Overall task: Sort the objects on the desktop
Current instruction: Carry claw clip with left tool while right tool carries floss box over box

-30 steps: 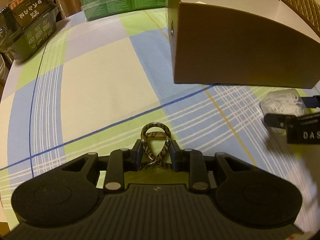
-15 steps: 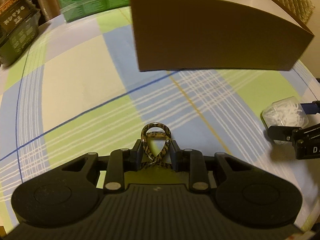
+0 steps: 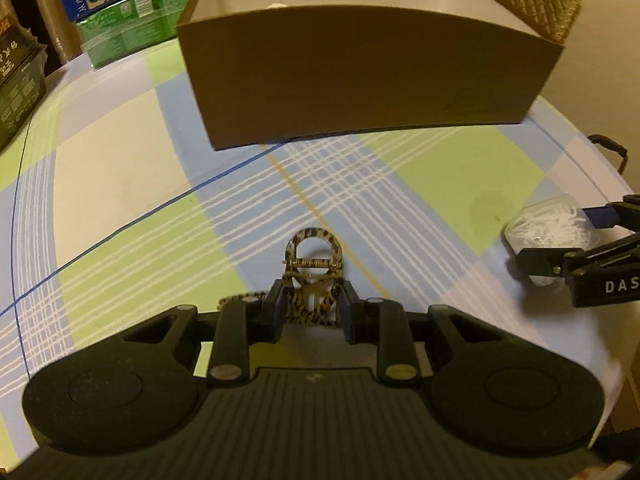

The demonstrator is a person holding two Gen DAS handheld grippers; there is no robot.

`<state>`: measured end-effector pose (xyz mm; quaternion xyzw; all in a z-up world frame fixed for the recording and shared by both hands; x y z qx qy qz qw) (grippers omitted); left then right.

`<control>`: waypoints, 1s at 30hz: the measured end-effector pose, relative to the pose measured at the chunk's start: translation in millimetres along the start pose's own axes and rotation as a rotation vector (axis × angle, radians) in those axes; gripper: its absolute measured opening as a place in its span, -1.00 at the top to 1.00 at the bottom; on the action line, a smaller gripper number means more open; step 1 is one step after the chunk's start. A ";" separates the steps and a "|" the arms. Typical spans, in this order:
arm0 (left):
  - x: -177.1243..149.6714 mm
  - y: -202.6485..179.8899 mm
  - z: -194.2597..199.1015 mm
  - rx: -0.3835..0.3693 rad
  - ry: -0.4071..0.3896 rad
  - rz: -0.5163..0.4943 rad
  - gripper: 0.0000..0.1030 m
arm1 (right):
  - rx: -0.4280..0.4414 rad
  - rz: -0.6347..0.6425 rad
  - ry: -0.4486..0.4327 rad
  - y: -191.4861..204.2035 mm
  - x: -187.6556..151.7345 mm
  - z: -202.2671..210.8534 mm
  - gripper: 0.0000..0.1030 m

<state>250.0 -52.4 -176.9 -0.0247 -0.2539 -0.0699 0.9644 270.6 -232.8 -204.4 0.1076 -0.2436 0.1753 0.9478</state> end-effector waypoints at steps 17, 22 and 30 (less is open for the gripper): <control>18.8 -18.0 31.5 -0.035 -0.076 -0.013 0.56 | 0.000 -0.032 -0.037 -16.2 3.7 18.6 -0.69; 28.9 -23.4 46.7 -0.047 -0.115 -0.019 0.56 | 0.005 -0.030 -0.057 -16.4 11.0 26.0 -0.69; 48.2 -31.4 68.2 -0.059 -0.176 -0.044 0.56 | 0.026 -0.036 -0.107 -16.0 30.7 46.8 -0.69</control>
Point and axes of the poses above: each gripper's, at about its wrist camera, not at the fingertips, and z roughly against the way its jaws point, y to its left, x to its top, the point moved 9 cm from there along -z, roughly the way its jaws point
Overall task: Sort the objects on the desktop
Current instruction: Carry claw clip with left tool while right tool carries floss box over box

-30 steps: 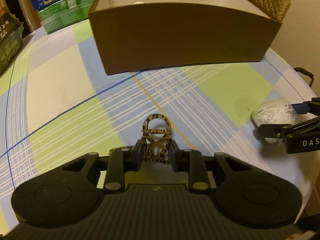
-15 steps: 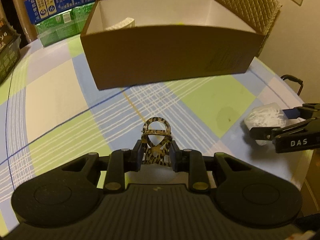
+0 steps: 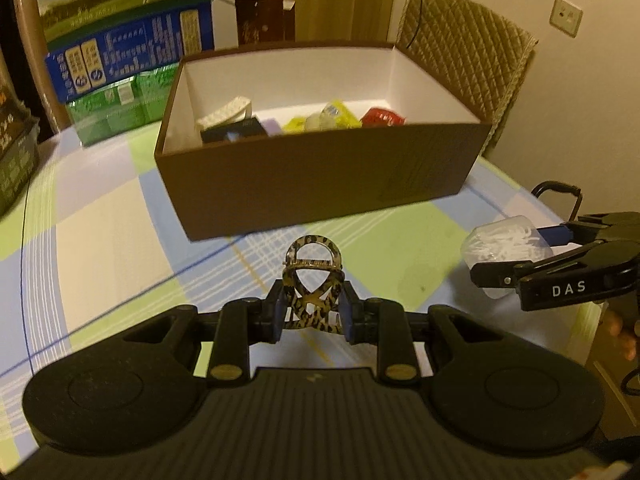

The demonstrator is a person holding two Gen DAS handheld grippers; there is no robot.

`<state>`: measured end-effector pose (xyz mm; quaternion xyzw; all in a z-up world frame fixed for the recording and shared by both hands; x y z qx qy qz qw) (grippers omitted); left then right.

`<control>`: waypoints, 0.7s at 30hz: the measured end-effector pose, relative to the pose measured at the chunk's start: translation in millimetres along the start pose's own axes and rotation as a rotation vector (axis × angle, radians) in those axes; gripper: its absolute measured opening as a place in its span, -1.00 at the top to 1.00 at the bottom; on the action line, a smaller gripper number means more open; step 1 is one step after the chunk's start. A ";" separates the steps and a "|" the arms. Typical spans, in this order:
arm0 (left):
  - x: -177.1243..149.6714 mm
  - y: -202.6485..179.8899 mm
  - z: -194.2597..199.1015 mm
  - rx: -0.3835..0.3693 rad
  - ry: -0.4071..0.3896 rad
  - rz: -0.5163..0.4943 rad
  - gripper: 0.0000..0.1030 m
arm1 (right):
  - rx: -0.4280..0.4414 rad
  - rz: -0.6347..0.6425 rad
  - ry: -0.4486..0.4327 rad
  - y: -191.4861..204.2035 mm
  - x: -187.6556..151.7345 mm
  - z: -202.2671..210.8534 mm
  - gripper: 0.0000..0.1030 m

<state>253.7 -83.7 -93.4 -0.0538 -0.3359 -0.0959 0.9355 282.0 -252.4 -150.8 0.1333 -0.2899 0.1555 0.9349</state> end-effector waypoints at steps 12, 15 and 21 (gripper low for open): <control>42.9 -1.6 5.0 0.002 -0.084 -0.024 0.56 | 0.029 0.054 -0.085 9.8 49.1 16.4 -0.69; 55.4 -0.4 3.6 0.002 -0.104 -0.026 0.56 | 0.037 0.068 -0.110 11.2 63.3 19.4 -0.69; 77.1 2.6 -2.0 0.004 -0.129 -0.032 0.56 | 0.046 0.087 -0.143 11.6 90.8 18.3 -0.69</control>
Point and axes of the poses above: each gripper's, at about its wrist camera, not at the fingertips, and z roughly against the way its jaws point, y to its left, x to its top, the point moved 9 cm from there along -z, roughly the way its jaws point
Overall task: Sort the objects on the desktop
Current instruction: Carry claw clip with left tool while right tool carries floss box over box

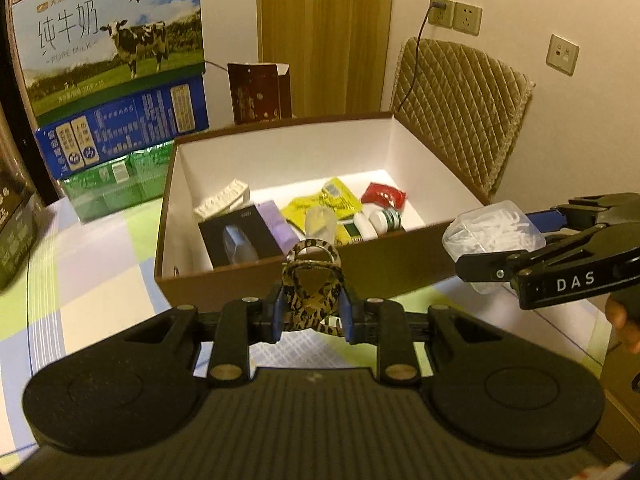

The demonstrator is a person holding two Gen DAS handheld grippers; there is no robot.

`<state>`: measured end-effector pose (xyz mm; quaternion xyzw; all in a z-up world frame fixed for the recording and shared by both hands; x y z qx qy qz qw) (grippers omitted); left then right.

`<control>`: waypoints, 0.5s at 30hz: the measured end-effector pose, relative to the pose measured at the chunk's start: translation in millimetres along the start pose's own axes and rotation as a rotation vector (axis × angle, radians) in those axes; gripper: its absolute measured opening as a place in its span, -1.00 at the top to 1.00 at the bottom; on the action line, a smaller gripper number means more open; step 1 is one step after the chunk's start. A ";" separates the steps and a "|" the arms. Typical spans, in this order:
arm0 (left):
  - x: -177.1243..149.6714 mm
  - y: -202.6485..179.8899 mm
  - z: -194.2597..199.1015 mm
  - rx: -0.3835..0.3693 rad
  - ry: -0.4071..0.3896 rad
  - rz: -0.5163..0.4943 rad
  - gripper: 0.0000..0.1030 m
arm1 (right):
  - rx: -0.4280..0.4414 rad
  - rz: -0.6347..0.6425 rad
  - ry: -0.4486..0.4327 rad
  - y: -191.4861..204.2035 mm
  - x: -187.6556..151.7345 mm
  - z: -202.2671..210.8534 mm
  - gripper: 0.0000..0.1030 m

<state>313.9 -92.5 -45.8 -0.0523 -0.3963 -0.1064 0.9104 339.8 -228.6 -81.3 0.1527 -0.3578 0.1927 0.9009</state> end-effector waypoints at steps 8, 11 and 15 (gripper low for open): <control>26.6 14.3 -20.0 0.014 -0.015 0.021 0.56 | 0.001 0.004 -0.027 -14.0 34.6 -17.4 -0.69; 39.3 20.2 -32.1 0.018 -0.017 0.032 0.56 | -0.001 0.002 -0.035 -19.9 48.9 -29.5 -0.68; 58.1 27.6 -55.1 0.014 -0.009 0.039 0.56 | 0.003 -0.005 -0.034 -28.3 66.2 -52.5 -0.67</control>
Point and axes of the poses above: each gripper's, at about its wrist camera, not at the fingertips, and z roughly against the way its jaws point, y to its left, x to its top, the point moved 9 cm from there along -z, roughly the way its jaws point
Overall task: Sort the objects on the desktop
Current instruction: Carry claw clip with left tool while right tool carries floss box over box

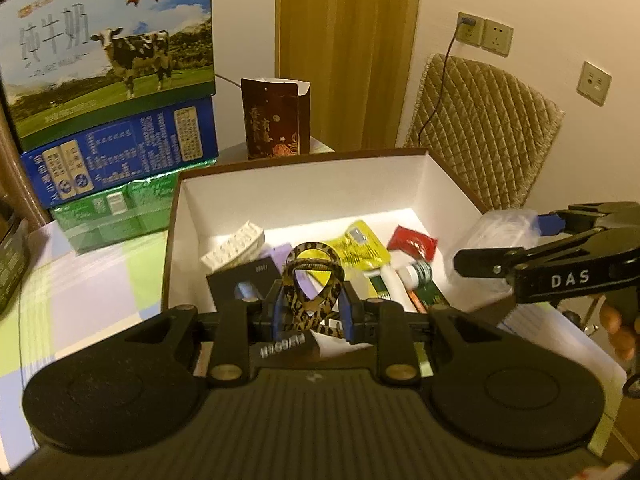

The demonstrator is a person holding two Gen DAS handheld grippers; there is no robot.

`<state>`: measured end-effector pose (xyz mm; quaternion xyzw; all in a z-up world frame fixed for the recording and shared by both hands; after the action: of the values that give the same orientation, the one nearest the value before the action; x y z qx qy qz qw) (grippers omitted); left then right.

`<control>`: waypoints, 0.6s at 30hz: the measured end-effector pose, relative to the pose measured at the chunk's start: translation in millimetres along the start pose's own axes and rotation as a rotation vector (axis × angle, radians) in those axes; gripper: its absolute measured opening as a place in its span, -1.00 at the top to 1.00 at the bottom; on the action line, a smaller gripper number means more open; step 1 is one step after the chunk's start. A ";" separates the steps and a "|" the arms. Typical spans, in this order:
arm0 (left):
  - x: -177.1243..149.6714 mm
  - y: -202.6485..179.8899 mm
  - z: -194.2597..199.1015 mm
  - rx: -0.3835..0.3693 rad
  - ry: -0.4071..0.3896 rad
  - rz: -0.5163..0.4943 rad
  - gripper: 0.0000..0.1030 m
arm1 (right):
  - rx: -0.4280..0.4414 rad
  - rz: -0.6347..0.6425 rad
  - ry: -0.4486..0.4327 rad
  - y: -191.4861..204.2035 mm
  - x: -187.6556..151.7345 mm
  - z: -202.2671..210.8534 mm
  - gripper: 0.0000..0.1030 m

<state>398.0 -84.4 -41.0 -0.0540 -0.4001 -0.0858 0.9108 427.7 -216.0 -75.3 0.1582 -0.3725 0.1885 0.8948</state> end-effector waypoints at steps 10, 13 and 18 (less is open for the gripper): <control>38.2 9.1 -73.1 -0.005 0.051 -0.009 0.56 | -0.021 0.014 0.030 -25.1 29.1 -67.2 -0.67; 44.6 9.8 -94.4 -0.011 0.075 -0.013 0.56 | -0.031 0.013 0.050 -32.9 33.3 -85.2 -0.67; 48.3 12.4 -130.4 -0.023 0.128 -0.004 0.56 | -0.049 0.033 0.080 -42.9 42.9 -113.2 -0.67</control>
<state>526.5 -99.5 -93.6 -0.0580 -0.3403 -0.0956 0.9336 543.9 -196.4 -126.3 0.1222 -0.3434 0.2003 0.9094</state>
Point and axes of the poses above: each gripper's, at about its wrist camera, not at the fingertips, and z roughly against the way its jaws point, y to its left, x to its top, the point moved 9 cm from there along -z, roughly the way its jaws point
